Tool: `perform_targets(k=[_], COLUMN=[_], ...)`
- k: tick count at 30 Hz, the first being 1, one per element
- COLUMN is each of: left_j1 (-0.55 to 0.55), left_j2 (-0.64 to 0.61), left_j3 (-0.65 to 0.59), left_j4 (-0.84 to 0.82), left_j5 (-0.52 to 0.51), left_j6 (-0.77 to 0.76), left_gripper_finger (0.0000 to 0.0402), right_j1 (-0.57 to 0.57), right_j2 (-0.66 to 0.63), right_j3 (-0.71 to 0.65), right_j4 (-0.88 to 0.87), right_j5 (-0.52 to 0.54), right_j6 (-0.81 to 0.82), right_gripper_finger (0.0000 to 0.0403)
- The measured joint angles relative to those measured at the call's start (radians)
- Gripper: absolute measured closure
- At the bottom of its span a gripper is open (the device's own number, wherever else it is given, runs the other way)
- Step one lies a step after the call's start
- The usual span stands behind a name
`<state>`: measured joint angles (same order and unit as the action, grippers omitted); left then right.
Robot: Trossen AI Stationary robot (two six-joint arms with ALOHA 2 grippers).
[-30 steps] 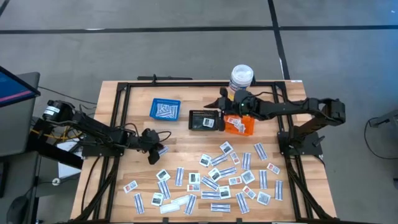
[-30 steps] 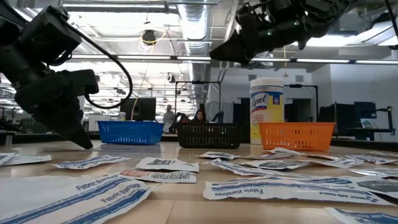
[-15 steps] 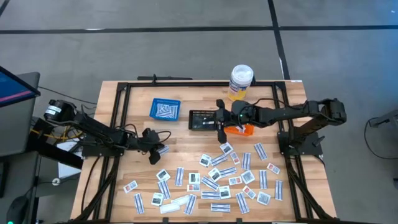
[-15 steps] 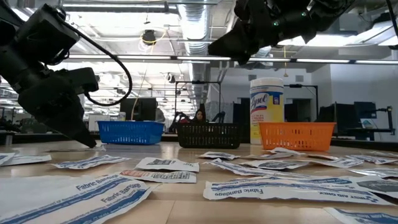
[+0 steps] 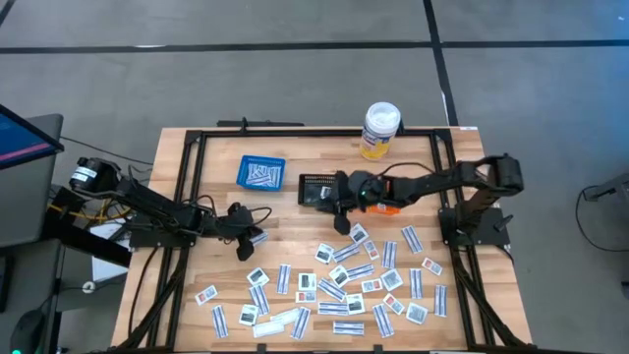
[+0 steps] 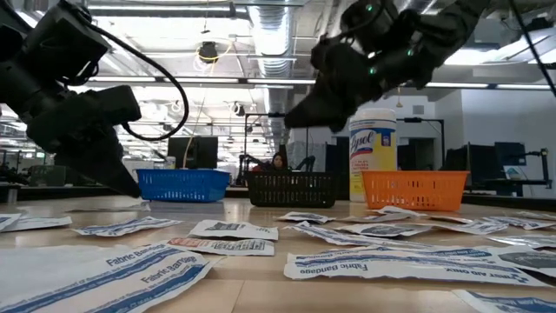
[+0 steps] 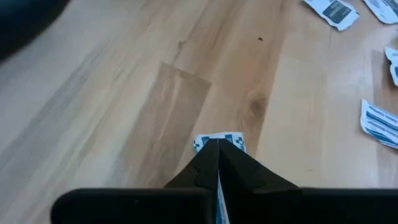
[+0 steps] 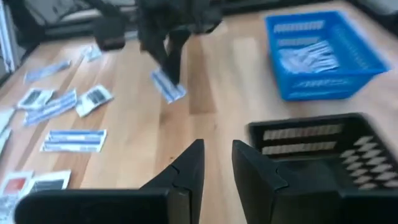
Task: Pick & Place First Aid Supplies
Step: Put the bandage into the blue container
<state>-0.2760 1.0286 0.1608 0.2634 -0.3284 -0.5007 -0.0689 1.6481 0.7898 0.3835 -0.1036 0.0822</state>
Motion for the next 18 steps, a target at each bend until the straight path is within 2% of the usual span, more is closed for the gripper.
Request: perform_targets(k=[4, 8, 13, 16, 18], left_j1=[0.011, 0.019, 0.016, 0.016, 0.016], left_j2=[0.001, 0.008, 0.068, 0.12, 0.146], left_j3=[0.0, 0.0, 0.001, 0.004, 0.006], left_j4=[0.0, -0.002, 0.009, 0.03, 0.034], left_j5=[-0.024, -0.031, -0.023, -0.033, -0.044], left_j6=[0.002, 0.002, -0.009, -0.009, 0.0], left_gripper_finger=[0.0359, 0.0317, 0.0273, 0.0269, 0.0284], right_j1=[0.043, 0.057, 0.056, 0.056, 0.056], right_j2=[0.061, 0.077, 0.076, 0.076, 0.076], right_j3=[0.011, 0.029, 0.029, 0.029, 0.029], right_j4=[0.039, 0.04, 0.031, 0.022, 0.005], right_j5=[-0.003, -0.001, -0.001, -0.001, -0.001], right_j6=[-0.019, -0.098, -0.084, -0.066, -0.065], right_gripper_finger=[0.0326, 0.0326, 0.0326, 0.0326, 0.0326])
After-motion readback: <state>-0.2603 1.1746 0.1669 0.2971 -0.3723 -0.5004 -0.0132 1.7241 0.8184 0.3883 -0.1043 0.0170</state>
